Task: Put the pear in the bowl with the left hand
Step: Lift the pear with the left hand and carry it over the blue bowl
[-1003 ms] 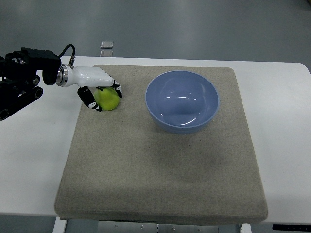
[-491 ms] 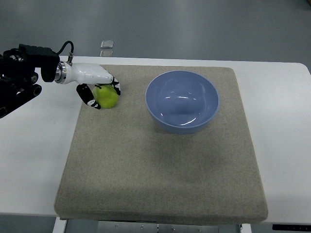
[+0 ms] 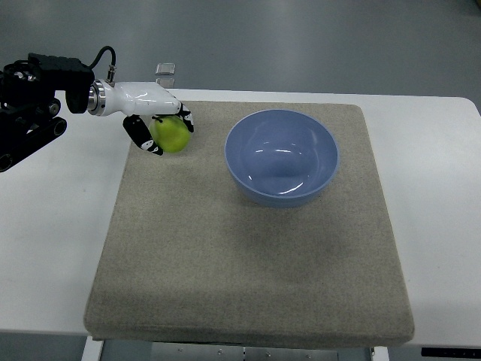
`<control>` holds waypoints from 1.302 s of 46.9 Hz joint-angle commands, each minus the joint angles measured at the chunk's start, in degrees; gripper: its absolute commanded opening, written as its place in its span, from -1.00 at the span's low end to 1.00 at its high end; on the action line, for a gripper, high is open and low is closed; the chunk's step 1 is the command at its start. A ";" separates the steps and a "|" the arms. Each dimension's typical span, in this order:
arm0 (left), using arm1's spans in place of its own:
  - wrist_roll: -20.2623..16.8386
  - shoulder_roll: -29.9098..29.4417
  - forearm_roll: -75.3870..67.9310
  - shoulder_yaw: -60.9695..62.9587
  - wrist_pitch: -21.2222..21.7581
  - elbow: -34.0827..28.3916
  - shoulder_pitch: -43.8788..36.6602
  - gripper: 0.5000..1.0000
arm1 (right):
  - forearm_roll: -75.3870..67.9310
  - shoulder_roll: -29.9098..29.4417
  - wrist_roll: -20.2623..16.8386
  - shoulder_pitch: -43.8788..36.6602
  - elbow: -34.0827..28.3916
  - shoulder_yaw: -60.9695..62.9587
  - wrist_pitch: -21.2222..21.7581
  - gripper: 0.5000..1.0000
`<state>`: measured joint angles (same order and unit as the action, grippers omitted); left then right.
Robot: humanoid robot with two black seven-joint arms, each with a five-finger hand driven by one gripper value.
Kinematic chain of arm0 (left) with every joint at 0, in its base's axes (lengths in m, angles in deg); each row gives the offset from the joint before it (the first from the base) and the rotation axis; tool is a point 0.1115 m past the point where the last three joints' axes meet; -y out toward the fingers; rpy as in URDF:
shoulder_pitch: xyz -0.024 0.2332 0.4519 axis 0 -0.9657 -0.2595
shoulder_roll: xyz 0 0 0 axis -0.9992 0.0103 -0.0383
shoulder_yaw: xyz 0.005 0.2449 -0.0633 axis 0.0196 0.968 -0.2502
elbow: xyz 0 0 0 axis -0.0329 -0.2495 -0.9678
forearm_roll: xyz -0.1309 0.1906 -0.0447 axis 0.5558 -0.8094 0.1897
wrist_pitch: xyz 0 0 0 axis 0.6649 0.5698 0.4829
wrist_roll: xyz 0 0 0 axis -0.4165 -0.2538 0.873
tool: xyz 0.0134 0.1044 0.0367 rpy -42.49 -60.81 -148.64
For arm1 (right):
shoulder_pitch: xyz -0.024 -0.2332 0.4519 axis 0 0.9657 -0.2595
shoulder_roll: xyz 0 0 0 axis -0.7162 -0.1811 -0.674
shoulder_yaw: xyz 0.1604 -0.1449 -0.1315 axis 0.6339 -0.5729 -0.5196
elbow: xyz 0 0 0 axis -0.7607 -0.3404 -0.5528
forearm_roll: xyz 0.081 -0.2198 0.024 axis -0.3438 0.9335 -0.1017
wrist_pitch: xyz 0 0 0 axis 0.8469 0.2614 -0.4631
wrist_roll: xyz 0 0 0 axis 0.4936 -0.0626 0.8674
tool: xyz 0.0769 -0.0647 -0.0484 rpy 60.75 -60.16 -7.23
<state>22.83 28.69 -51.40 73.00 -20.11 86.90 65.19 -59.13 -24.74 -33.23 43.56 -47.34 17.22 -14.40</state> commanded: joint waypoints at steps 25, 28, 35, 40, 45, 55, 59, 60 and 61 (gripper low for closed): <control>-0.03 1.17 1.79 -5.14 0.92 6.98 3.47 -1.00 | -0.08 0.00 0.00 0.00 0.00 0.00 0.00 0.70; -0.03 2.23 1.79 -5.58 0.92 7.51 3.55 -1.00 | 0.01 0.00 0.00 0.00 0.00 0.00 0.00 0.70; -0.03 4.43 1.70 -6.64 0.84 7.86 3.55 -1.00 | 0.01 0.00 0.00 0.00 0.00 0.00 0.00 0.70; 0.06 6.53 1.70 -6.64 0.84 7.69 3.64 -1.00 | 0.01 0.00 0.00 0.00 0.00 0.00 0.00 0.70; 0.06 8.91 1.61 -6.55 0.84 7.16 3.73 -1.00 | 0.01 0.00 0.00 0.00 0.00 0.00 0.00 0.70; 0.15 12.25 1.08 -6.11 0.75 6.28 3.12 -1.00 | 0.01 0.00 0.00 0.00 0.00 0.00 0.00 0.70; 0.15 12.95 0.99 -5.85 0.75 6.02 3.03 -1.00 | 0.01 0.00 0.00 0.00 0.00 0.00 0.00 0.70; 0.15 13.22 0.99 -5.85 0.75 5.76 2.94 -1.00 | 0.01 0.00 0.00 0.00 0.00 0.00 0.00 0.70; 0.15 13.57 0.91 -5.76 0.75 5.41 2.94 -1.00 | 0.01 0.00 0.00 0.00 0.00 0.00 0.00 0.70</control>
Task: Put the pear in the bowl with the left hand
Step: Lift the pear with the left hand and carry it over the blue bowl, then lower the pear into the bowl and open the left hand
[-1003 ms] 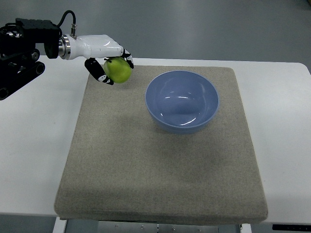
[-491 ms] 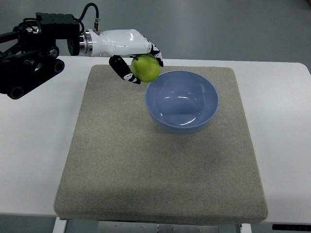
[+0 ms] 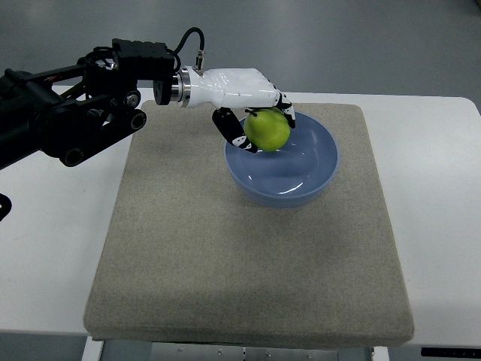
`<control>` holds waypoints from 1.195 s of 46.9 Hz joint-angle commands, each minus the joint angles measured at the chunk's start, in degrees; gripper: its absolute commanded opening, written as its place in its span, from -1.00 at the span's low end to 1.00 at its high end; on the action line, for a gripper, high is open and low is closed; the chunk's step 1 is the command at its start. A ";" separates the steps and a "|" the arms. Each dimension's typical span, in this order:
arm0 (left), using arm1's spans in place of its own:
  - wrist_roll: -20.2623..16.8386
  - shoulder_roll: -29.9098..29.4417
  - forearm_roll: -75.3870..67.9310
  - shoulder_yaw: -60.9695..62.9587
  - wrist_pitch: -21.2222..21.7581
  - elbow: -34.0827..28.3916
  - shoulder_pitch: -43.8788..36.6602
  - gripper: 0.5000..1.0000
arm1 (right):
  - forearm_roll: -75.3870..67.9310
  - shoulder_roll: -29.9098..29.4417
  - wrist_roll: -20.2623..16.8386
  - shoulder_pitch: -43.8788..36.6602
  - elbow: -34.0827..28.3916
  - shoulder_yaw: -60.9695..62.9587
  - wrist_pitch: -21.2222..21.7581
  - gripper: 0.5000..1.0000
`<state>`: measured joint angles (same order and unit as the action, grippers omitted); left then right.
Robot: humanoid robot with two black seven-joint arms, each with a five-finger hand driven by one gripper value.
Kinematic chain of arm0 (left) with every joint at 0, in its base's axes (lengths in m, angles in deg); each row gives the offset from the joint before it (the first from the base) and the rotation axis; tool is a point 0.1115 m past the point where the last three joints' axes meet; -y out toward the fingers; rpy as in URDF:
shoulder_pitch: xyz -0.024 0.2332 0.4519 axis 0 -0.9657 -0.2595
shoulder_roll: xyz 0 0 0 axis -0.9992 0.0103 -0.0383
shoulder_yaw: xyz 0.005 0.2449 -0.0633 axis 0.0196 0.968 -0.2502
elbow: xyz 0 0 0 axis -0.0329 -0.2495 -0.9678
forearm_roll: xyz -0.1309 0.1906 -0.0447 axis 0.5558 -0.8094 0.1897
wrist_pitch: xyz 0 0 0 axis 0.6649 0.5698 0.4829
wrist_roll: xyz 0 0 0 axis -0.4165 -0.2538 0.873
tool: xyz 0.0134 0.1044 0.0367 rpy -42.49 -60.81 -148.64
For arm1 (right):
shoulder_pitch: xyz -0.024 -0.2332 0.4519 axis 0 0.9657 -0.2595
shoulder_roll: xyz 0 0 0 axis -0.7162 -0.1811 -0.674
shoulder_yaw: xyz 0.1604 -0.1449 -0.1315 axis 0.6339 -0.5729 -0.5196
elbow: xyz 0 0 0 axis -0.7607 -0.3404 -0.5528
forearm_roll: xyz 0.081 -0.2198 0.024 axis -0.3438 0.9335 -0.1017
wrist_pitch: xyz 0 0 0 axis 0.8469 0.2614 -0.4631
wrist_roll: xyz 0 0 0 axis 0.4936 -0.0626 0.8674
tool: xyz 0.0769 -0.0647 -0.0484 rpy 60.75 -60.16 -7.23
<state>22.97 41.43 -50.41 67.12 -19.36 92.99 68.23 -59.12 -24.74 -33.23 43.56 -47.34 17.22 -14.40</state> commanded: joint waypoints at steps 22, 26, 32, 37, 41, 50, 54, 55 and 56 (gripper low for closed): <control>0.18 3.55 -0.43 1.71 0.00 -4.11 -4.32 -1.00 | 0.00 0.00 0.00 0.00 0.00 0.00 0.00 0.70; 0.18 3.55 -0.43 1.71 0.00 -4.11 -4.59 -1.00 | 0.00 0.00 0.00 0.00 0.00 0.00 0.00 0.70; 0.18 3.55 -0.43 1.71 0.00 -4.20 -4.94 -1.00 | 0.00 0.00 0.00 0.00 0.00 0.00 0.00 0.70; 0.18 3.64 -0.35 1.62 0.09 -4.20 -5.03 -1.00 | -0.09 0.00 0.00 0.00 0.00 0.00 0.00 0.70; 0.18 4.07 -0.17 1.53 0.09 -4.20 -5.03 -1.00 | 0.00 0.00 0.00 0.00 0.00 0.00 0.00 0.70; 0.09 4.34 0.62 0.92 0.18 -4.11 -5.03 -0.58 | 0.00 0.00 0.00 0.00 0.00 0.00 0.00 0.70; 0.09 4.34 0.80 0.83 0.70 -4.11 -5.03 -0.09 | 0.00 0.00 0.00 0.00 0.00 0.00 0.00 0.70; 0.18 4.34 0.88 0.83 1.05 -4.11 -5.11 -0.02 | 0.00 0.00 0.00 0.00 0.00 0.00 0.00 0.70; 0.09 4.43 0.88 0.83 1.58 -4.11 -5.11 0.03 | 0.00 0.00 0.00 0.00 0.00 0.00 0.00 0.70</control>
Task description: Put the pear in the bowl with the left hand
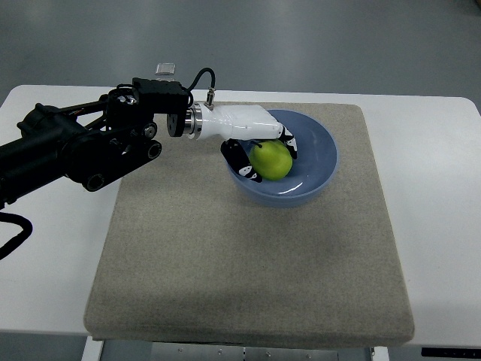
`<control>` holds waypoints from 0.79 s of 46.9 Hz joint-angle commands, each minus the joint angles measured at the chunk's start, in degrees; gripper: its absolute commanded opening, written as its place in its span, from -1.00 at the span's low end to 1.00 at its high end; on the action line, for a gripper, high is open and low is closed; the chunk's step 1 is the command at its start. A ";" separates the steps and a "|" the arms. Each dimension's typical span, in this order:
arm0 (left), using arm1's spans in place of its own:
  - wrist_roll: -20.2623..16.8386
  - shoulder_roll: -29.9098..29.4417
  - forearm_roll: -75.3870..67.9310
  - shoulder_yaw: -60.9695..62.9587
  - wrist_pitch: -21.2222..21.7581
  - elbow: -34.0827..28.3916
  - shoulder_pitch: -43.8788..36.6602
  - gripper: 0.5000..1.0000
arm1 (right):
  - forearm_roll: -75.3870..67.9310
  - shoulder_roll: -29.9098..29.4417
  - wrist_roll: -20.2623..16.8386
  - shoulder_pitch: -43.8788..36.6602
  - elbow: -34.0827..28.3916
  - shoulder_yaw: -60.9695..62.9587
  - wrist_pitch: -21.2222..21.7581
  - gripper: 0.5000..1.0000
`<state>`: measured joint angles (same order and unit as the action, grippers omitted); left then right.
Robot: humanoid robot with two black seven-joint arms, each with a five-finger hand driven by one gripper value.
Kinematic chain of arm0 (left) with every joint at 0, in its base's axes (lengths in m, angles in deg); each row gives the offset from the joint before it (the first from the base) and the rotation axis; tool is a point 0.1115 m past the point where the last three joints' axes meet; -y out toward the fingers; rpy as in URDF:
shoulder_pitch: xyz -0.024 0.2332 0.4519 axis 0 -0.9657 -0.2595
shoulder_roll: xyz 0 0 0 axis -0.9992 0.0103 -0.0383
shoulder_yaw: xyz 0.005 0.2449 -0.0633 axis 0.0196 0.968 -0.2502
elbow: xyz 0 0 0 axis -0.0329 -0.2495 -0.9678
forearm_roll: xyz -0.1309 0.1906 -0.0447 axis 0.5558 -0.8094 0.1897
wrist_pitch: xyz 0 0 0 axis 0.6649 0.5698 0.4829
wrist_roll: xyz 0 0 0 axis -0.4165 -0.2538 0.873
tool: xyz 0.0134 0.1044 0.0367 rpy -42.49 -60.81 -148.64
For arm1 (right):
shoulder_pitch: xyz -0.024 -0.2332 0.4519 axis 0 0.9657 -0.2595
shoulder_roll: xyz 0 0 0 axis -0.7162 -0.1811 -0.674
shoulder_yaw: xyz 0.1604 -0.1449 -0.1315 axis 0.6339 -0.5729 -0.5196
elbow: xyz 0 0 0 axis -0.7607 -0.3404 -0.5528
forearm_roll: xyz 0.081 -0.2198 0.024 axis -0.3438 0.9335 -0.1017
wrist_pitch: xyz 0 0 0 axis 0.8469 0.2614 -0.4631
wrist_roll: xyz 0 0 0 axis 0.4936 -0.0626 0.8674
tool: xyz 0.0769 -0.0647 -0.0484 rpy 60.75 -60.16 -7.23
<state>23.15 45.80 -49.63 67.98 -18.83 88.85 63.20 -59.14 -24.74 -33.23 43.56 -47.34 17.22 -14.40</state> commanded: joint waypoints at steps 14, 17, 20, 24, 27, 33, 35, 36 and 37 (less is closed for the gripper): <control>0.00 0.06 0.11 0.05 5.27 0.11 -0.70 0.55 | 0.02 0.00 0.00 0.00 0.00 0.00 0.00 0.70; 0.00 0.06 0.11 0.05 5.27 0.11 -0.70 0.55 | -0.07 0.00 0.00 0.00 0.00 0.00 0.00 0.70; 0.00 0.06 0.11 -0.04 5.27 0.11 -0.79 0.61 | 0.02 0.00 0.00 0.00 0.00 0.00 0.00 0.70; 0.00 0.06 0.20 0.05 5.36 0.11 -0.79 0.70 | -0.07 0.00 0.00 0.00 0.00 0.00 0.00 0.70; 0.00 0.06 0.29 0.05 5.36 0.11 -0.79 0.70 | 0.02 0.00 0.00 0.00 0.00 0.00 0.00 0.70; 0.00 0.50 1.16 -0.12 5.36 0.11 -0.70 0.70 | 0.02 0.00 0.00 0.00 0.00 0.00 0.00 0.70; 0.00 0.59 1.43 -0.21 5.36 0.11 -0.70 0.70 | 0.02 0.00 0.00 0.00 0.00 0.00 0.00 0.70; 0.00 0.59 1.60 -0.21 5.36 0.11 -0.70 0.70 | 0.02 0.00 0.00 0.00 0.00 0.00 0.00 0.70; 0.00 0.59 1.60 -0.39 5.44 0.11 -0.61 0.69 | 0.02 0.00 0.00 0.00 0.00 0.00 0.00 0.70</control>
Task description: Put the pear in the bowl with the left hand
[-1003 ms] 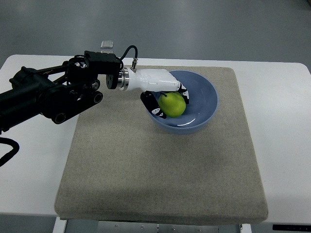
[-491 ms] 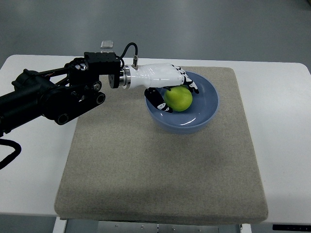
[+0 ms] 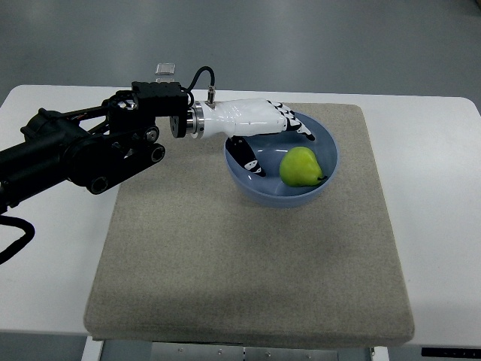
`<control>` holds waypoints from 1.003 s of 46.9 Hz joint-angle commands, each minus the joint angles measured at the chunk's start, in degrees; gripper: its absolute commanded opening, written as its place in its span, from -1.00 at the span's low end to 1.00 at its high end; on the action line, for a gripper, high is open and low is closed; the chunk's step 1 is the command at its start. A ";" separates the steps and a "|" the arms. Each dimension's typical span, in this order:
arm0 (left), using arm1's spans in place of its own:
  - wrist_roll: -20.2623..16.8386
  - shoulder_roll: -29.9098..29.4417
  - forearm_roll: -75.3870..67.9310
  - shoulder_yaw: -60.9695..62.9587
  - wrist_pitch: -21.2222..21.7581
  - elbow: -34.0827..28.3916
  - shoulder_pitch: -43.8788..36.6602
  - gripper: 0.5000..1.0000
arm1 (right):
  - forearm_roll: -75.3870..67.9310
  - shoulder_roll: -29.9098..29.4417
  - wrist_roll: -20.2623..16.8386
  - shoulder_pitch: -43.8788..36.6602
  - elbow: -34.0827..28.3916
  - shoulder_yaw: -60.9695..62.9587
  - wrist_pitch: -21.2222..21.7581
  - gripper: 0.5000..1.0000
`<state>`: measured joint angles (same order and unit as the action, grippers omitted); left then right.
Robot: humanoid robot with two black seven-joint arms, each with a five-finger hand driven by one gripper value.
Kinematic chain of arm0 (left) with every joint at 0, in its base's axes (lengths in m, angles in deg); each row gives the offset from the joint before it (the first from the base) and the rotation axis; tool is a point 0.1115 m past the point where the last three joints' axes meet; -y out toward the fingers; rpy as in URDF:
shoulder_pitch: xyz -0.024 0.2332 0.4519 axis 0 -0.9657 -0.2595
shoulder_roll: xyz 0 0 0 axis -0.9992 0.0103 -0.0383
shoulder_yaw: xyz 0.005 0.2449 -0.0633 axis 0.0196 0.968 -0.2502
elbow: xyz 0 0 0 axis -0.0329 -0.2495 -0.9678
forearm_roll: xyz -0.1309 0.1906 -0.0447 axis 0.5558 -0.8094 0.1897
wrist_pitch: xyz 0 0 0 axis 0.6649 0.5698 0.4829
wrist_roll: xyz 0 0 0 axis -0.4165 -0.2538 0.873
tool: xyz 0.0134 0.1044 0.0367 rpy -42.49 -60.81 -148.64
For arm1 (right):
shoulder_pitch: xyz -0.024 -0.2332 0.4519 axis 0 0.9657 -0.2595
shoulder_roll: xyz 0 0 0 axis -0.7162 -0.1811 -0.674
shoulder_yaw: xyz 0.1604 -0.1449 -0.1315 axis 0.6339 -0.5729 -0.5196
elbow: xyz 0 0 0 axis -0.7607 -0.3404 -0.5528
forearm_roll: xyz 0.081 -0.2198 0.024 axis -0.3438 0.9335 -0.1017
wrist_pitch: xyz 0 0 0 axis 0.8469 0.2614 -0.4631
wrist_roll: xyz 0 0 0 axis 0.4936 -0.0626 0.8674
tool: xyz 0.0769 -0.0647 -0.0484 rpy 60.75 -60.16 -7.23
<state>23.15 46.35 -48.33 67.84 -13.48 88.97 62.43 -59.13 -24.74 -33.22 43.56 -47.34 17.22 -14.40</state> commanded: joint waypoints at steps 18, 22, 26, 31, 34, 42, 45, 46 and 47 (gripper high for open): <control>0.00 0.13 0.92 -8.33 0.09 -5.36 0.77 0.70 | 0.01 0.00 0.00 0.00 0.00 0.00 0.00 0.70; 0.00 0.13 1.01 -10.61 0.09 -6.77 0.86 0.70 | 0.01 0.00 0.00 0.00 0.00 0.00 0.00 0.70; 0.00 0.04 1.97 -11.50 0.09 -7.74 1.21 0.70 | -0.08 0.00 0.00 0.00 0.00 0.00 0.00 0.70; 0.09 -0.05 5.22 -11.50 0.18 -9.58 1.39 0.70 | 0.01 0.00 0.00 0.00 0.00 0.00 0.00 0.70; 0.17 -0.31 8.20 -11.50 0.62 -10.81 1.39 0.70 | 0.01 0.00 0.00 0.00 0.00 0.00 0.00 0.70; 0.26 -0.49 16.90 -11.15 2.20 -14.59 0.95 0.70 | 0.01 0.00 0.00 0.00 0.00 0.00 0.00 0.70; 0.26 -0.58 19.98 -10.71 3.51 -15.73 0.60 0.71 | -0.08 0.00 0.00 0.00 0.00 0.00 0.00 0.70; 0.26 -0.58 20.77 -10.62 3.78 -16.00 0.51 0.71 | 0.01 0.00 0.00 0.00 0.00 0.00 0.00 0.70; 0.17 -0.66 21.56 -10.62 4.13 -16.26 0.42 0.72 | 0.01 0.00 0.00 0.00 0.00 0.00 0.00 0.70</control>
<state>23.43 45.83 -29.21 56.98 -10.33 73.55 63.13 -59.17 -24.74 -33.23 43.56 -47.34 17.22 -14.40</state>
